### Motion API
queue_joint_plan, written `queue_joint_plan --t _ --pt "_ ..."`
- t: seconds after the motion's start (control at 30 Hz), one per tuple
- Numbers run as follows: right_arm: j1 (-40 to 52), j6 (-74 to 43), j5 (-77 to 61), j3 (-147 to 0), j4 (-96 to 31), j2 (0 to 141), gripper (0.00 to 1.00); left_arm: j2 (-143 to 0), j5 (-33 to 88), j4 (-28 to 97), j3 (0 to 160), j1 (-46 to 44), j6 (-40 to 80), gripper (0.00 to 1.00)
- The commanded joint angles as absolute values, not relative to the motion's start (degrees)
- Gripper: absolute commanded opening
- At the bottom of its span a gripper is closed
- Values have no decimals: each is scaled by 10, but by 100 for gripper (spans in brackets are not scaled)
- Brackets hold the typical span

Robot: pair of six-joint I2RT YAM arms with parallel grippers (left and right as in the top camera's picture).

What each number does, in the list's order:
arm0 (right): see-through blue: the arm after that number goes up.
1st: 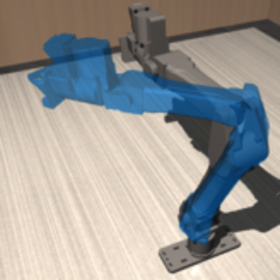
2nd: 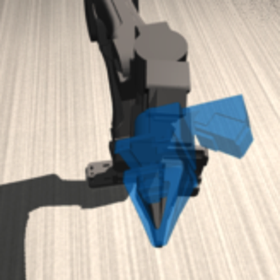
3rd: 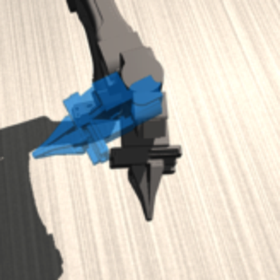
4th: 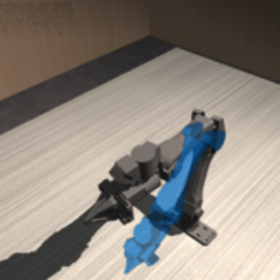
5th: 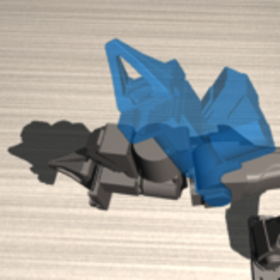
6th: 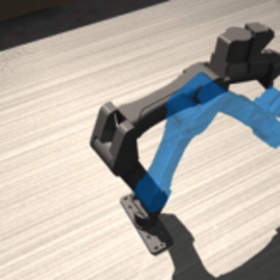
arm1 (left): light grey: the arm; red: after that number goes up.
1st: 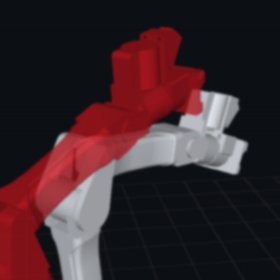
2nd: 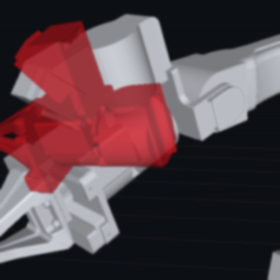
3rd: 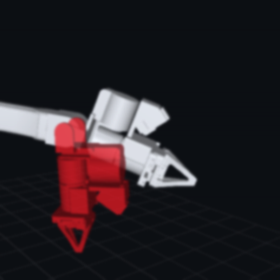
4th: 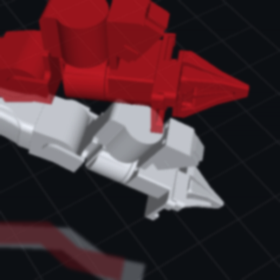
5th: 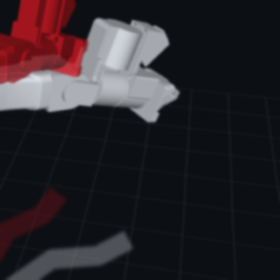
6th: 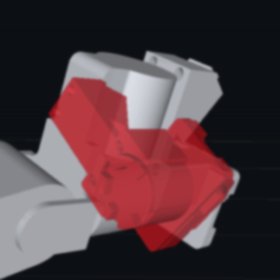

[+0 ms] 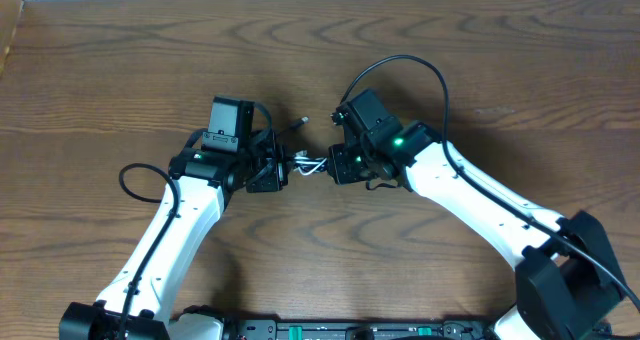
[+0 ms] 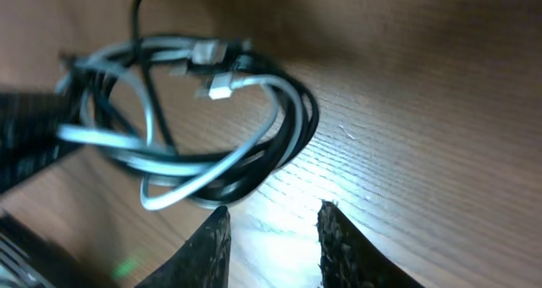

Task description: Untangle cables

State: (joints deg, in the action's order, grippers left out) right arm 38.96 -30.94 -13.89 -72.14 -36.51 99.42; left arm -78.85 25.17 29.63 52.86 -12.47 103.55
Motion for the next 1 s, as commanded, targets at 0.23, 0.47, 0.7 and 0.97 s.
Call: queue_joint_plan --t 0.23,0.47,0.7,0.97 --pt "415 -454 -140 -721 -329 1004 33 -781 244 304 527 -122 1040 8" --pt "428 -472 -132 -721 -336 1004 33 -781 244 304 527 -122 1040 7" --pt "414 -435 -104 -721 -344 1004 37 -781 224 338 527 -122 935 7" --pt "305 -352 -104 -721 -426 980 41 -781 127 312 536 -122 438 7"
